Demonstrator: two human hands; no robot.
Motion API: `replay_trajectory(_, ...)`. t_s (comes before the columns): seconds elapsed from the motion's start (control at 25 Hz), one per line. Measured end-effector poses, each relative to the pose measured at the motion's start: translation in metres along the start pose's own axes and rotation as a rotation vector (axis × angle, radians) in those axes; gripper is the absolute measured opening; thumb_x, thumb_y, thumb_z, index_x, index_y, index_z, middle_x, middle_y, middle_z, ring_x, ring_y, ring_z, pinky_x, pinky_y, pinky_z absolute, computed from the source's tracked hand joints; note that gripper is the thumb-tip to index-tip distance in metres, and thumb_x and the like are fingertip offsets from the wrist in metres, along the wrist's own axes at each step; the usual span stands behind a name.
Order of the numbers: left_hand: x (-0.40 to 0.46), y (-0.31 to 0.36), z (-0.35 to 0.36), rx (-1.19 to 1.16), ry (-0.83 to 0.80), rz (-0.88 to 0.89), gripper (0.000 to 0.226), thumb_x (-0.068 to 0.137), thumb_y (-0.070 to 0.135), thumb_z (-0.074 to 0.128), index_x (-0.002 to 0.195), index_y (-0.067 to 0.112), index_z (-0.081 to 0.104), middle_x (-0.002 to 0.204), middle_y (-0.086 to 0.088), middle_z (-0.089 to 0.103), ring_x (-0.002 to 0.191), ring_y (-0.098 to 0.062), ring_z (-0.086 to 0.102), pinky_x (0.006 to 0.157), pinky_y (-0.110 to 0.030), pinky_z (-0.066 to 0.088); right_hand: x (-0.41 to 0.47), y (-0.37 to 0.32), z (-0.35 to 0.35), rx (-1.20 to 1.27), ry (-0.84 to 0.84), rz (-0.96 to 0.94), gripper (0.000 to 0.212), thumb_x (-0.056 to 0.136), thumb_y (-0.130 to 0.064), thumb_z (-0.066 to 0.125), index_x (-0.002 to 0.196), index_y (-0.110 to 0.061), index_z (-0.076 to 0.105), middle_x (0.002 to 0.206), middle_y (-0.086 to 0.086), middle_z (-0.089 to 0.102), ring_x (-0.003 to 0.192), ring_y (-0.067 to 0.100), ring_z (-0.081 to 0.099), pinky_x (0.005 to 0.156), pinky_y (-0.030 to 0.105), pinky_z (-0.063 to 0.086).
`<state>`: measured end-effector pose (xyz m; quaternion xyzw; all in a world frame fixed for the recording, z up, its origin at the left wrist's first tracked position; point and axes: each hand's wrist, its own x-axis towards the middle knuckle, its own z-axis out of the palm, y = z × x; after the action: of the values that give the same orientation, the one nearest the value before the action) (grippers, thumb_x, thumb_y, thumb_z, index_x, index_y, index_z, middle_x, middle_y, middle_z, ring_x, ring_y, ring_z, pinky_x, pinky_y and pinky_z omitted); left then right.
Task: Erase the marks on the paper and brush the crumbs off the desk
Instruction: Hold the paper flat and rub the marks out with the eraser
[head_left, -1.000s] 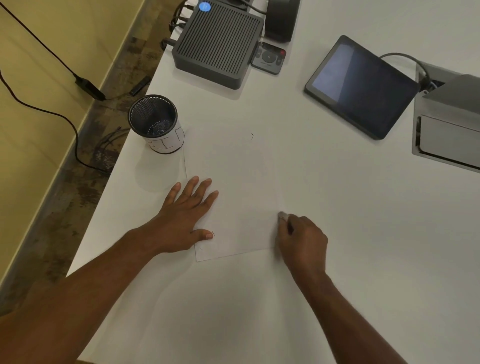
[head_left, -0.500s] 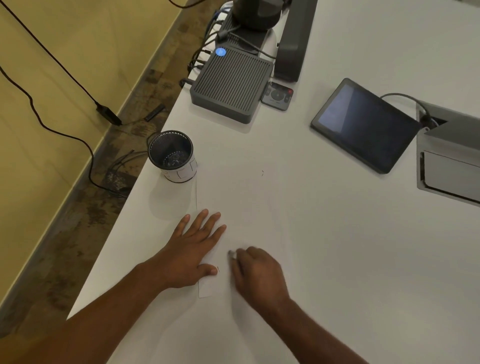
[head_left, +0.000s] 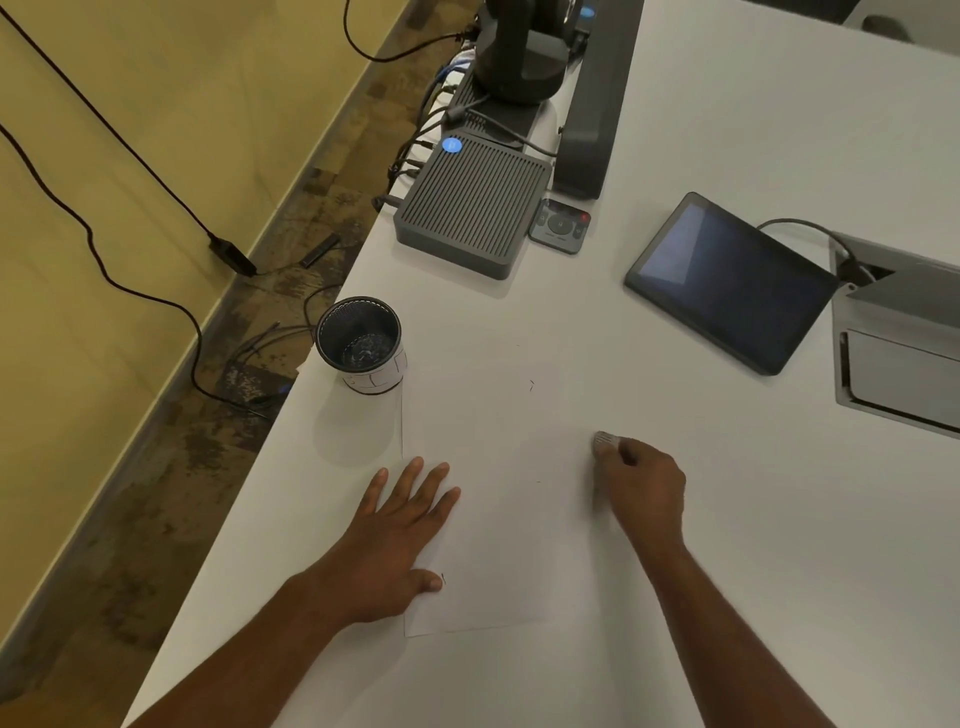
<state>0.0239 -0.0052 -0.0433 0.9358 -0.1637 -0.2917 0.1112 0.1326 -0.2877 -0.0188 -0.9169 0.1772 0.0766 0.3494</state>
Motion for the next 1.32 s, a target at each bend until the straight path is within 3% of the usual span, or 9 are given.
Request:
replay_trajectory(0.12,0.000,0.001,0.005,-0.006,0.029,0.001,0.097,0.092,0.062,0.049,0.155,0.034,-0.020,0.158,0.010,-0.040,0.140,-0.014,-0.044,0.116,-0.047,-0.022,-0.028,-0.015,0.025,-0.146,-0.094,-0.361,0.028,0.094,-0.032,0.057,0.071,-0.015,0.059,0.062,-0.005,0.055,0.058,0.012,0.047,0.054,0.024,0.028)
replay_trajectory(0.24,0.002,-0.001,0.007,0.014,0.048,0.001,0.099,0.091,0.062,0.050,0.156,0.033,-0.018,0.159,0.008,-0.037,0.141,-0.014,-0.044,0.115,-0.047,-0.023,-0.029,-0.015,0.049,-0.283,-0.130,-0.648,0.026,0.091,-0.023,0.059,0.067,-0.017,0.051,0.063,-0.002,0.050,0.059,0.018,0.047,0.054,0.027,0.030)
replay_trajectory(0.4,0.001,-0.001,0.006,0.013,0.028,-0.003,0.099,0.092,0.062,0.049,0.153,0.035,-0.023,0.155,0.010,-0.044,0.139,-0.013,-0.046,0.115,-0.047,-0.024,0.017,-0.018,0.038,-0.260,0.070,-0.454,0.033,0.093,-0.022,0.056,0.062,-0.017,0.045,0.059,-0.002,0.047,0.056,0.021,0.047,0.054,0.026,0.029)
replay_trajectory(0.56,0.002,-0.003,0.011,0.012,0.078,0.007,0.099,0.089,0.064,0.048,0.155,0.034,-0.019,0.159,0.008,-0.037,0.141,-0.014,-0.043,0.115,-0.047,-0.023,-0.003,-0.017,0.054,-0.325,-0.006,-0.675,0.030,0.093,-0.021,0.058,0.065,-0.015,0.049,0.061,0.000,0.048,0.057,0.021,0.045,0.054,0.025,0.026)
replay_trajectory(0.72,0.002,-0.004,0.013,0.028,0.106,0.016,0.099,0.087,0.065,0.047,0.155,0.035,-0.019,0.161,0.006,-0.033,0.143,-0.014,-0.040,0.115,-0.047,-0.021,0.027,-0.027,0.037,-0.296,0.112,-0.527,0.035,0.092,-0.019,0.058,0.061,-0.017,0.043,0.058,-0.005,0.038,0.053,0.019,0.038,0.053,0.025,0.027)
replay_trajectory(0.88,0.003,-0.004,0.015,0.006,0.080,0.010,0.098,0.088,0.065,0.045,0.154,0.036,-0.021,0.158,0.010,-0.038,0.142,-0.014,-0.043,0.115,-0.048,-0.023,-0.001,-0.019,0.049,-0.333,-0.013,-0.699,0.036,0.093,-0.021,0.059,0.062,-0.017,0.041,0.058,-0.003,0.040,0.053,0.019,0.038,0.051,0.025,0.026)
replay_trajectory(1.04,0.004,-0.007,0.015,0.022,0.110,0.007,0.098,0.085,0.067,0.043,0.156,0.035,-0.017,0.161,0.008,-0.032,0.143,-0.014,-0.040,0.115,-0.048,-0.022,0.027,-0.029,0.034,-0.309,0.101,-0.510,0.036,0.093,-0.021,0.057,0.061,-0.017,0.040,0.057,-0.002,0.042,0.053,0.019,0.039,0.053,0.026,0.027)
replay_trajectory(1.2,0.004,-0.006,0.016,0.001,0.100,0.013,0.098,0.087,0.065,0.046,0.156,0.035,-0.017,0.159,0.010,-0.037,0.142,-0.014,-0.042,0.115,-0.048,-0.023,-0.020,-0.009,0.045,-0.340,-0.027,-0.676,0.031,0.089,-0.020,0.063,0.062,-0.014,0.050,0.059,0.000,0.047,0.053,0.020,0.043,0.051,0.025,0.027)
replay_trajectory(1.32,0.004,-0.006,0.015,0.010,0.110,0.011,0.099,0.087,0.065,0.047,0.154,0.037,-0.021,0.158,0.011,-0.038,0.142,-0.014,-0.042,0.115,-0.048,-0.024,0.021,-0.011,0.030,-0.345,0.086,-0.547,0.034,0.092,-0.022,0.060,0.061,-0.013,0.051,0.058,-0.002,0.044,0.053,0.022,0.047,0.050,0.025,0.034)
